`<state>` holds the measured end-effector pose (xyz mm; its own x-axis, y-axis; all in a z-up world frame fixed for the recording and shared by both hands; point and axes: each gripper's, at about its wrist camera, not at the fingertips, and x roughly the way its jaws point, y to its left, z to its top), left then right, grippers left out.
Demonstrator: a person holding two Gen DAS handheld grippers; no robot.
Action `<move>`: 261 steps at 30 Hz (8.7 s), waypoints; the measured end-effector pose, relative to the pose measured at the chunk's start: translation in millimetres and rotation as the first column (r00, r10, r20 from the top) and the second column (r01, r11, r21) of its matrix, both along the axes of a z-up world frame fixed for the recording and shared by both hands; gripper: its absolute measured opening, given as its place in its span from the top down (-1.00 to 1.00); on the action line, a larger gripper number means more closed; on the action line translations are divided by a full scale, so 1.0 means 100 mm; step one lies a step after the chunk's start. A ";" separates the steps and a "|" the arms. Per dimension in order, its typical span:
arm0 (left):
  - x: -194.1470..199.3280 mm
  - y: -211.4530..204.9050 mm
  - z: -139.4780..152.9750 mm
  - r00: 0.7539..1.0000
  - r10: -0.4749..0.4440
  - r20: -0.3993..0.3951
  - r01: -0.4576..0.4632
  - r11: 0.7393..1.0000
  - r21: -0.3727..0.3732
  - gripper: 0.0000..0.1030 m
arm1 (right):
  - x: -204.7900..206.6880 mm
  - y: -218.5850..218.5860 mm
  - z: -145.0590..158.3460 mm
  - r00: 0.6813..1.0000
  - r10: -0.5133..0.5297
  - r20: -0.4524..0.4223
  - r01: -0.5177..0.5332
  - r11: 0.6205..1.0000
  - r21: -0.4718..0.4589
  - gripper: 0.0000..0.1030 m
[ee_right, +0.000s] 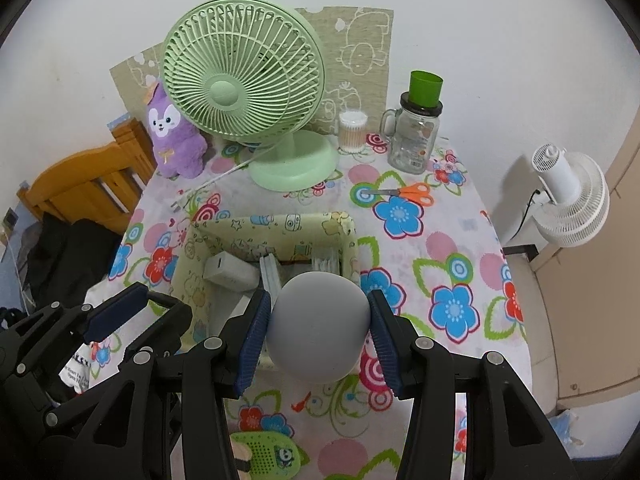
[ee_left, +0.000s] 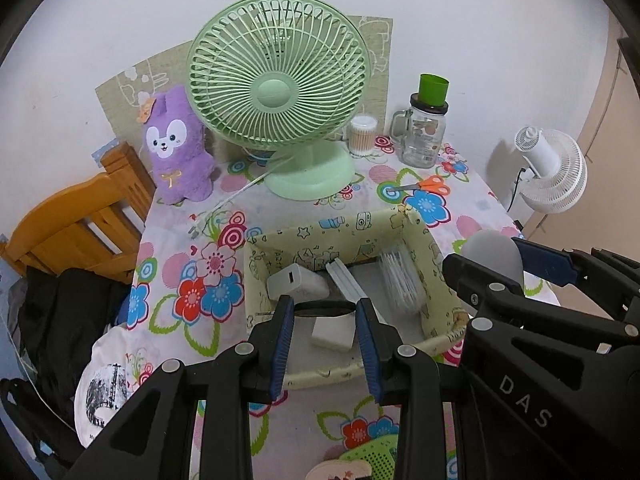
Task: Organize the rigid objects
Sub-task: 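Lower the white ball into the fabric box and open the right tool, then withdraw both tools from the box back toward the items on the table, then grasp the hedgehog disc's black clip with the left tool while the right tool reaches the speaker, then grasp the green panda speaker with the right tool while the left tool holds the disc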
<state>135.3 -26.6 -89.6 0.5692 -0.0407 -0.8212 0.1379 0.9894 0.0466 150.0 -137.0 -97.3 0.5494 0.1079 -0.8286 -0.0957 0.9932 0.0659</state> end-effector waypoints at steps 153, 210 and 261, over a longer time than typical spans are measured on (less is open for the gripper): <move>-1.08 0.24 -1.09 0.972 0.030 -0.233 -0.048 0.996 -0.072 -0.88 | -1.16 0.08 -0.83 0.998 0.001 -0.066 -0.004 0.999 -0.050 -0.86; -1.31 0.53 -1.38 0.949 0.117 -0.292 -0.127 0.992 -0.016 -0.54 | -1.12 0.48 -1.52 0.956 0.157 -0.247 -0.147 0.987 0.059 -0.86; -1.23 0.75 -1.55 0.951 -0.058 -0.303 0.062 0.998 0.002 -0.54 | -1.13 0.65 -1.80 0.960 0.044 -0.277 -0.070 0.994 -0.083 -0.84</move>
<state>12.0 48.9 -244.3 0.2910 -0.0570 -0.9550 0.2064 0.9784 0.0045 37.3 -72.2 -277.1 0.2946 0.0496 -0.9543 -0.1430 0.9897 0.0073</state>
